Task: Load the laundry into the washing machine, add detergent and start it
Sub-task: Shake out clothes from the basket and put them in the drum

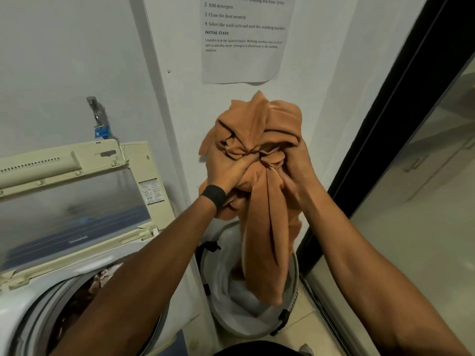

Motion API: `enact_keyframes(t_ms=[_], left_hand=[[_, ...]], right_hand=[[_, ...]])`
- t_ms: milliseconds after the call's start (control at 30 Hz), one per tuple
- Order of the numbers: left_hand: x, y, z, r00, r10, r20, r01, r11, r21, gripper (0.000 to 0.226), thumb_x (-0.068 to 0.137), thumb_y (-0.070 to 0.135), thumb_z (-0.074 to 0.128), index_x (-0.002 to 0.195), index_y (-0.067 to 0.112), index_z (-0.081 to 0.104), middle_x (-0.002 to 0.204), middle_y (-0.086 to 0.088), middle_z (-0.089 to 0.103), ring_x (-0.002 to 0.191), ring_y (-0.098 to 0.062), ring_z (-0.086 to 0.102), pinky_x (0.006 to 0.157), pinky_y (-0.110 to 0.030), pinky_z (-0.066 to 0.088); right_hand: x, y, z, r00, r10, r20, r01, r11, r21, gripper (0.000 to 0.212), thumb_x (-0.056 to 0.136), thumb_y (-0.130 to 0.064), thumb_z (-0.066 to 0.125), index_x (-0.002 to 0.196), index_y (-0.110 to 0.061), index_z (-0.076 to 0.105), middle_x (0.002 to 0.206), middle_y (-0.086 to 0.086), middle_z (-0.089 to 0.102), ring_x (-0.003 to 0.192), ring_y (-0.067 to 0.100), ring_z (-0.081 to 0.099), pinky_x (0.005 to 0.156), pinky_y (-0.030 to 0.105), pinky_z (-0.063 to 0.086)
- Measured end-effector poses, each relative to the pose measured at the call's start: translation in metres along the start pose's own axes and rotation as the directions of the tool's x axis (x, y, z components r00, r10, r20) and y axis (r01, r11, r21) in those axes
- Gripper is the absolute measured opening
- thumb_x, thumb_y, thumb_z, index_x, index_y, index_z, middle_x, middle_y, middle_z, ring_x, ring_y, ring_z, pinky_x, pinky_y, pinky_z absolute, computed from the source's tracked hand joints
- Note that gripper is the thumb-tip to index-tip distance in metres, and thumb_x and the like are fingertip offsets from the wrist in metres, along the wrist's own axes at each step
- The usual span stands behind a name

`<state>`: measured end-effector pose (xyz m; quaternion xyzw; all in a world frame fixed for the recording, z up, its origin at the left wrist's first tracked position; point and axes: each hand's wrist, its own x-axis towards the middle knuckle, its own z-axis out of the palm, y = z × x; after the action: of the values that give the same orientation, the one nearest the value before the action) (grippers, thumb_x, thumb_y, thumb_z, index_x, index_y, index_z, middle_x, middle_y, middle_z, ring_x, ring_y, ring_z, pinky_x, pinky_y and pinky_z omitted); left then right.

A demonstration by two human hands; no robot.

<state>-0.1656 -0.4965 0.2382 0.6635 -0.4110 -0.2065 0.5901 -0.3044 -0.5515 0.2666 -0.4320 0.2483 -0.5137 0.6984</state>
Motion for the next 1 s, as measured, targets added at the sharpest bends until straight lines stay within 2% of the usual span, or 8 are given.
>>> enact_keyframes(t_ms=[100,233,333,433,633,767,900,1000], left_hand=[[0.010,0.003,0.001,0.998,-0.014,-0.063,0.010,0.998,-0.067,0.079,0.062,0.053,0.090,0.128,0.021,0.061,0.116,0.009,0.070,0.099,-0.002,0.067,0.090,-0.023,0.057],[0.020,0.014,-0.003,0.996,-0.028,-0.090,0.016,0.991,-0.131,0.062,0.072,0.038,0.090,0.125,0.013,0.067,0.110,0.003,0.074,0.095,-0.005,0.070,0.081,-0.020,0.058],[0.021,0.015,-0.004,0.997,-0.011,-0.070,0.003,0.995,-0.104,0.071,0.074,0.043,0.089,0.133,0.014,0.062,0.116,0.003,0.070,0.098,-0.009,0.068,0.086,-0.022,0.058],[0.019,0.005,-0.007,0.998,-0.044,-0.052,0.041,0.998,-0.051,0.093,0.061,0.062,0.089,0.139,0.024,0.054,0.118,0.011,0.064,0.106,-0.013,0.065,0.090,-0.025,0.053],[0.017,-0.006,-0.017,0.998,-0.050,-0.044,0.050,0.999,-0.009,0.087,0.054,0.069,0.087,0.128,0.031,0.065,0.117,0.010,0.073,0.107,-0.011,0.070,0.098,-0.037,0.058],[0.002,0.007,-0.017,0.997,0.022,0.071,-0.016,0.997,-0.080,0.045,0.080,0.033,0.087,0.118,0.018,0.071,0.101,0.009,0.074,0.098,-0.008,0.071,0.086,-0.019,0.058],[-0.011,0.017,-0.029,0.991,0.064,0.122,-0.057,0.997,-0.054,0.063,0.066,0.063,0.079,0.115,0.024,0.073,0.103,0.007,0.077,0.096,-0.009,0.073,0.088,-0.030,0.059],[-0.023,0.025,-0.046,0.993,0.086,0.083,-0.083,0.996,-0.040,0.054,0.064,0.066,0.074,0.106,0.033,0.072,0.102,0.009,0.076,0.095,-0.006,0.072,0.088,-0.026,0.058]], right_hand=[[-0.023,0.024,-0.019,0.954,-0.299,-0.008,0.255,0.828,-0.499,0.072,0.090,-0.032,0.078,0.150,-0.025,0.040,0.147,0.003,0.051,0.131,0.014,0.056,0.111,0.034,0.048],[-0.074,0.117,-0.067,0.983,0.006,-0.182,-0.140,0.660,-0.738,0.122,0.065,-0.066,0.089,0.157,-0.048,0.012,0.162,-0.010,0.032,0.144,0.014,0.040,0.116,0.041,0.040],[-0.079,0.157,-0.104,0.903,0.411,-0.122,-0.314,0.440,-0.841,0.086,0.079,-0.051,0.085,0.148,-0.024,0.042,0.141,0.002,0.058,0.119,0.021,0.061,0.101,0.040,0.053],[-0.055,0.137,-0.120,0.916,0.391,-0.086,-0.201,0.262,-0.944,0.047,0.090,-0.038,0.073,0.124,-0.007,0.065,0.122,0.016,0.068,0.110,0.033,0.067,0.097,0.048,0.055],[-0.024,0.008,-0.064,0.968,0.033,-0.249,-0.095,0.966,-0.239,0.011,0.102,-0.018,0.061,0.106,-0.012,0.069,0.096,0.007,0.074,0.085,0.020,0.070,0.073,0.031,0.060],[-0.025,-0.018,-0.015,0.929,0.174,-0.328,-0.162,0.985,0.064,0.038,0.109,-0.031,0.045,0.137,-0.007,0.056,0.112,0.007,0.068,0.090,0.016,0.065,0.074,0.029,0.057],[-0.033,-0.018,-0.002,0.914,0.272,-0.300,-0.262,0.962,0.073,0.031,0.109,-0.037,0.044,0.103,-0.012,0.062,0.099,0.009,0.065,0.086,0.017,0.060,0.074,0.030,0.053],[-0.032,-0.026,0.002,0.923,0.310,-0.226,-0.316,0.949,0.010,0.031,0.111,-0.027,0.037,0.122,-0.008,0.060,0.091,0.002,0.060,0.082,0.013,0.058,0.072,0.027,0.051]])
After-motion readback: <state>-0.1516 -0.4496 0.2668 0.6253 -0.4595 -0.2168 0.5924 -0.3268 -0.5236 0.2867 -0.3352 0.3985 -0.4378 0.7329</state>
